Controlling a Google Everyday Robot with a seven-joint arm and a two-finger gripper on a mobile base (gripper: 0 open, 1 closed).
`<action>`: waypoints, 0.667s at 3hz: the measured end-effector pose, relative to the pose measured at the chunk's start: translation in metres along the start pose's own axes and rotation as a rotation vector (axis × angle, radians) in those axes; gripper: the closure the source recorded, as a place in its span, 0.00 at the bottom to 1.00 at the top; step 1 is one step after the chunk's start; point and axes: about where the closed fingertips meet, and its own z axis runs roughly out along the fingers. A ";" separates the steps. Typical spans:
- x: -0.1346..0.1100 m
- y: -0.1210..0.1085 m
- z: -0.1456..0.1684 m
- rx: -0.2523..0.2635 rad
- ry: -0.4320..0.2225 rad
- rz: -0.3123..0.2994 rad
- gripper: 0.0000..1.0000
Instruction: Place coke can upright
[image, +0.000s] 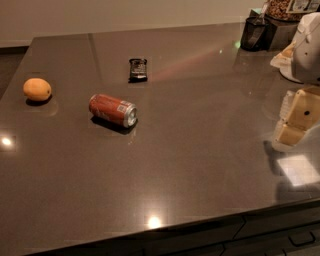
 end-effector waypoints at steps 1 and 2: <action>0.000 0.000 0.000 0.000 0.000 0.000 0.00; -0.035 -0.008 0.007 -0.028 -0.029 -0.032 0.00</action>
Offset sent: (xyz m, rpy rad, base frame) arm 0.0403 0.0760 0.0035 0.0559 0.0584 0.1055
